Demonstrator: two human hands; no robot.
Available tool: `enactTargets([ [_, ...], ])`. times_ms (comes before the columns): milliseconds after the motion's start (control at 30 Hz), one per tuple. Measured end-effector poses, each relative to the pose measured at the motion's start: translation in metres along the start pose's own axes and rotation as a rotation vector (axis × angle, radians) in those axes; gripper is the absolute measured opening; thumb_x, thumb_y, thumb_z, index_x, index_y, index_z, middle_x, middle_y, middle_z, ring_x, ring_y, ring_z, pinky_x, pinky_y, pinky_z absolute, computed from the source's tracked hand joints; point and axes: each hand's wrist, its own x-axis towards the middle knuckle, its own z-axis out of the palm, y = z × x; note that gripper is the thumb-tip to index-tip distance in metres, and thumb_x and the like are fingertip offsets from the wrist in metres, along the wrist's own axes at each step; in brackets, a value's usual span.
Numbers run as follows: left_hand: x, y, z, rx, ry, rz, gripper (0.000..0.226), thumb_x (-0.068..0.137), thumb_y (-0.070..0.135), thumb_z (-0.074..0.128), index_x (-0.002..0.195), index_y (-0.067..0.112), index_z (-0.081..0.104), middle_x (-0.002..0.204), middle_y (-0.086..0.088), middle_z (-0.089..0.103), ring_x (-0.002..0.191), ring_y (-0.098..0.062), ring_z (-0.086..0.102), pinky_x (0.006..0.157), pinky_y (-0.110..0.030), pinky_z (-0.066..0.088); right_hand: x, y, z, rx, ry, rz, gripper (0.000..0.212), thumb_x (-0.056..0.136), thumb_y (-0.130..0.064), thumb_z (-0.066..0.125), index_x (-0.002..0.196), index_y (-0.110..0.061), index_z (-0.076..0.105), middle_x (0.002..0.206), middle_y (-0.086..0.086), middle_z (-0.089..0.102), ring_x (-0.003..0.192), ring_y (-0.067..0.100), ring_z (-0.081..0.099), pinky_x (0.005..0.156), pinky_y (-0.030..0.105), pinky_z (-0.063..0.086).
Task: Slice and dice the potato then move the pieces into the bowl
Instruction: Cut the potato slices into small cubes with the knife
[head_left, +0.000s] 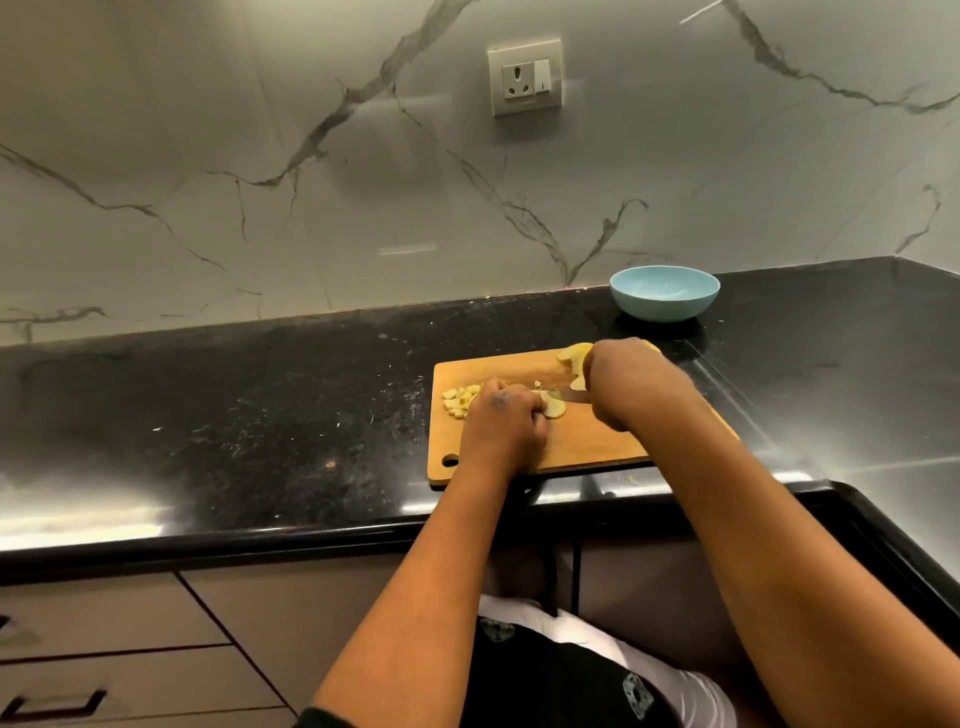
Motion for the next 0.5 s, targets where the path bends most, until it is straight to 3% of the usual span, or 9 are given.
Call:
enactTargets([
  [133,0.001,-0.001,0.000,0.021,-0.004,0.012,0.030,0.093,0.020,0.050,0.114,0.018,0.072,0.117,0.002,0.068,0.110,-0.020,0.046,0.093,-0.035,0.042,-0.009,0.015,-0.018,-0.070,0.003,-0.003,0.035,0.082,-0.002,0.068,0.115,-0.010,0.059,0.087,0.008,0.054,0.090,0.024,0.057,0.089,0.040,0.053],
  [200,0.000,-0.001,-0.001,0.023,-0.007,0.019,0.031,0.093,0.020,0.051,0.114,0.018,0.072,0.118,0.001,0.068,0.111,-0.021,0.046,0.095,-0.037,0.044,-0.013,0.023,-0.019,-0.063,-0.009,0.013,0.035,0.082,-0.004,0.069,0.115,-0.011,0.061,0.094,0.007,0.058,0.093,0.024,0.058,0.091,0.041,0.053],
  [367,-0.001,0.000,0.000,0.035,0.044,0.004,0.029,0.091,0.018,0.051,0.109,0.013,0.074,0.108,-0.004,0.071,0.107,-0.023,0.047,0.094,-0.041,0.045,-0.010,0.019,0.003,0.138,0.119,0.002,0.035,0.083,-0.007,0.071,0.114,-0.024,0.063,0.103,0.005,0.064,0.089,0.022,0.061,0.080,0.038,0.057],
  [500,-0.001,0.000,0.000,0.027,0.027,-0.015,0.028,0.092,0.019,0.050,0.104,0.014,0.075,0.107,-0.003,0.071,0.106,-0.022,0.047,0.093,-0.039,0.044,-0.005,0.012,0.029,0.154,0.122,-0.031,0.027,0.089,-0.009,0.064,0.112,-0.023,0.065,0.098,0.003,0.061,0.082,0.019,0.058,0.070,0.031,0.053],
])
